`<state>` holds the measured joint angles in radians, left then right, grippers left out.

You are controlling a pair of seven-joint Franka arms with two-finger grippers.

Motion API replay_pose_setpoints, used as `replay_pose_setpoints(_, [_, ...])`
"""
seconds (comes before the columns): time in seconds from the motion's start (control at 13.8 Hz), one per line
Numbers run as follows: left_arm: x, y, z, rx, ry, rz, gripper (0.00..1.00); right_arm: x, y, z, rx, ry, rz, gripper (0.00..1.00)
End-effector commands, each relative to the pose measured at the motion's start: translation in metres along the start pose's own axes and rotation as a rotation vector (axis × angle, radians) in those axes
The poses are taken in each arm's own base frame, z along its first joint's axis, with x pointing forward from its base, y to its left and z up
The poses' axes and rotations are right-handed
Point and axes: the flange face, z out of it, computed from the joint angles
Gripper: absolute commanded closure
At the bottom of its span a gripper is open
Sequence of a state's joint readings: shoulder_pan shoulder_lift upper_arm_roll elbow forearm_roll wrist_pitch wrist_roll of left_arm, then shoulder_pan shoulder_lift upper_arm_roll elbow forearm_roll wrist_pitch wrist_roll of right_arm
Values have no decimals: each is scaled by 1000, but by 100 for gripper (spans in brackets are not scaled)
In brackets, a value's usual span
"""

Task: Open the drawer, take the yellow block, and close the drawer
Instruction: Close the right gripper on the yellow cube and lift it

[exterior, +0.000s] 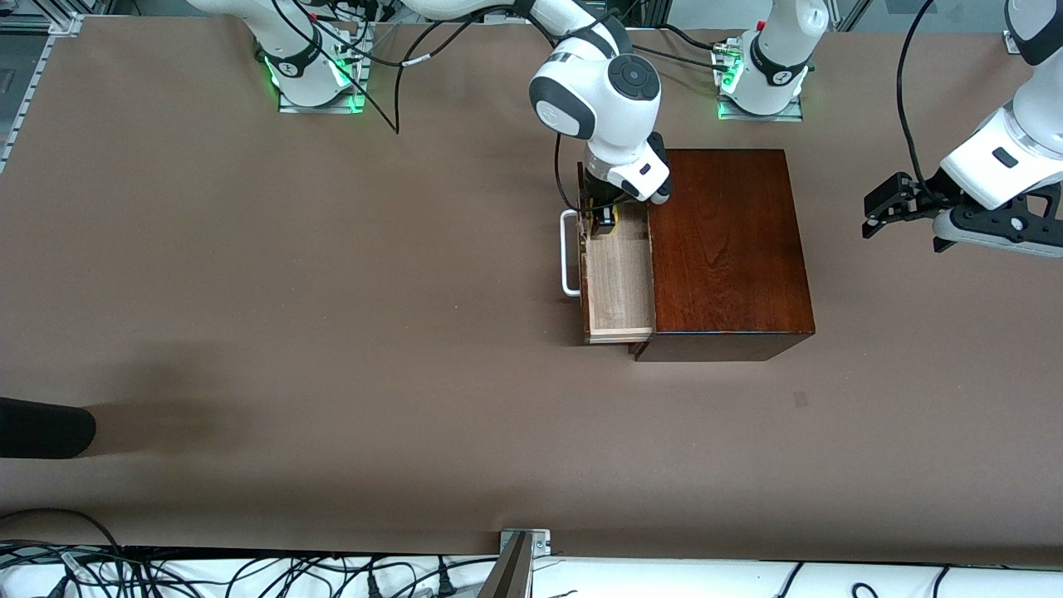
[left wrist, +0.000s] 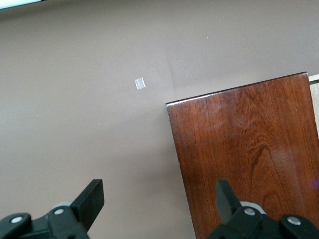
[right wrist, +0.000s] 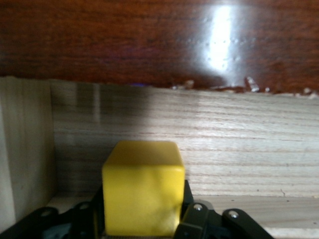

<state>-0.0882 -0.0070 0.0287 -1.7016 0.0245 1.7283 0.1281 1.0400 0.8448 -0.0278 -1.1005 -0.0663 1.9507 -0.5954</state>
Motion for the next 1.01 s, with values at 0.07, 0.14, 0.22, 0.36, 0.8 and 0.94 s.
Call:
replay_pose_setpoints(0.07, [-6,-1,-6,-7,18,22,0,-1,8,-26,-21,-7,-6,100])
replay_pose_setpoints(0.14, [-6,-1,-6,-7,18,22,0,-3,11,-39,-20,-7,-1,100])
replay_pose_setpoints(0.22, [-7,-1,-7,-7,21,21,0,-6,15,-64,-24,3,7,100])
replay_pose_setpoints(0.36, [-6,0,-9,-7,24,21,0,-29,37,-110,-19,29,52,100])
replay_pose_setpoints(0.8, [-3,43,-9,-16,19,137,0,-187,128,-216,85,71,297,100])
replay_pose_setpoints(0.94, [3,79,1,-24,12,299,0,-270,172,-226,92,55,414,100])
